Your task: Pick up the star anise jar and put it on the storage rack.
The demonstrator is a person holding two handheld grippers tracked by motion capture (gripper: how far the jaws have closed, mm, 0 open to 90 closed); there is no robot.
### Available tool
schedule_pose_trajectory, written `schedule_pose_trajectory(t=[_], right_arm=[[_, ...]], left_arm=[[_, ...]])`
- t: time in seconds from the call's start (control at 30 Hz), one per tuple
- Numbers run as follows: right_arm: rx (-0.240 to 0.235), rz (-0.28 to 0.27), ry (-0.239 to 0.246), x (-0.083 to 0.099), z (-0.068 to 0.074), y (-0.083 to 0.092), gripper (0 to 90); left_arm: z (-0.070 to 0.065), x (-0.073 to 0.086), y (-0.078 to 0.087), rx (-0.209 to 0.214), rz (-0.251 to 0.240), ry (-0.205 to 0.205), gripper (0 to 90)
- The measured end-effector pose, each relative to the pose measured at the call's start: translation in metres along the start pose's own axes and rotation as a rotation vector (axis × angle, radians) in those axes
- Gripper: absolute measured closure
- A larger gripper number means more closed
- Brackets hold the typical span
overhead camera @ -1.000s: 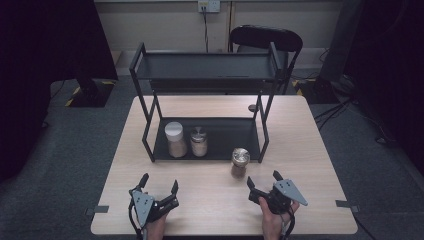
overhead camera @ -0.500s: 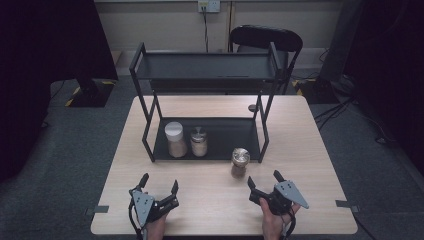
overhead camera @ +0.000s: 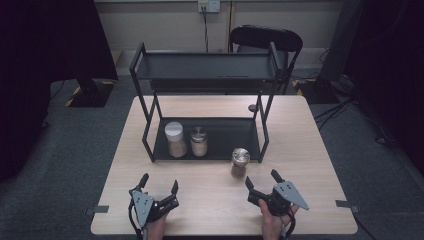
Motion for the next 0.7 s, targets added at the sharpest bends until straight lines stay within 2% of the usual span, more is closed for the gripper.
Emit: schedule_pose_trajectory(t=[0.33, 0.7], right_arm=[[-0.008, 0.001, 0.01, -0.009, 0.002, 0.0, 3.2], [0.014, 0.014, 0.051, -0.021, 0.008, -0.003, 1.9]], left_arm=[[0.0, 0.0, 0.0, -0.001, -0.001, 0.0, 1.5], [0.0, 0.0, 0.0, -0.001, 0.0, 0.0, 1.5]])
Point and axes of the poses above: each handheld gripper's, and its own axes: y roughly backward along the jaws, x roughly out of its underside, z roughly to its left, the point moved 2 cm from there along -y, roughly forward along the jaws, and after that the axes turned 12 degrees about z, right-handed, at the moved point
